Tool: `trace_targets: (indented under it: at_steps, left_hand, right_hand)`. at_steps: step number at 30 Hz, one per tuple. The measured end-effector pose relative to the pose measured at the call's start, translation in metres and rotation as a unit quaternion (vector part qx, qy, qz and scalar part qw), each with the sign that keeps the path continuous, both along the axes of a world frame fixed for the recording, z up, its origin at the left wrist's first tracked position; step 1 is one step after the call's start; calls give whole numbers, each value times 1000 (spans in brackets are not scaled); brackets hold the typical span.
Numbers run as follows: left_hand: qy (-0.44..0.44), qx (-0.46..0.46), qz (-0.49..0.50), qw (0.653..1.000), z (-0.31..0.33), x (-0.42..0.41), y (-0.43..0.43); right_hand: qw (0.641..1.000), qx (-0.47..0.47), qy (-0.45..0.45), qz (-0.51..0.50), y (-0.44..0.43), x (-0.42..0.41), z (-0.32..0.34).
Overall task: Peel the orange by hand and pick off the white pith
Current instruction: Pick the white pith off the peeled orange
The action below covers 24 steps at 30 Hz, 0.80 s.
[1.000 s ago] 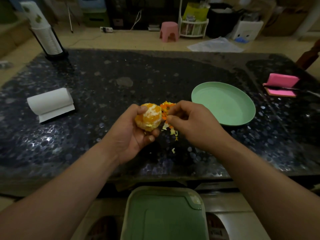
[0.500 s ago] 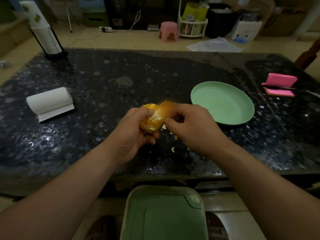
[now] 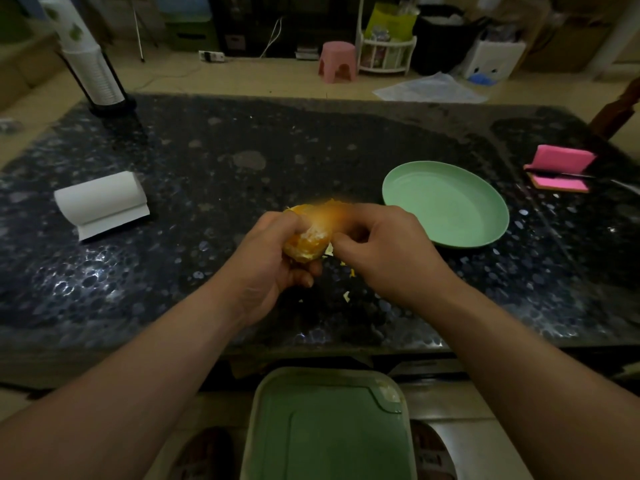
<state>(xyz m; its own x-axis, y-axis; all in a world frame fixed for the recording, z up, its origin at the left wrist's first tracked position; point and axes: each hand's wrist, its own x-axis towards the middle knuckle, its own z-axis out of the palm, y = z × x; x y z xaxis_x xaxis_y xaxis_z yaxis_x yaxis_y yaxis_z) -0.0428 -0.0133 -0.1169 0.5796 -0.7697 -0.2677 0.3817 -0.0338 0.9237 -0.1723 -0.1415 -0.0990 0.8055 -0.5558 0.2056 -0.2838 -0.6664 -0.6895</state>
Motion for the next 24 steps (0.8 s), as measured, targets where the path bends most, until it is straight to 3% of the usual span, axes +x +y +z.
trace_targets:
  at_steps: [7,13,24]
  left_hand:
    - [64,-23,-53,996,7,0,4]
    - [88,-23,-51,995,5,0,5]
    - [44,-49,-30,997,-2,0,3]
  right_hand:
    - [999,14,-19,-22,-4,-2,1]
    - [994,106,-33,-5,-7,-2,7]
    - [999,37,-2,-34,-3,-4,7]
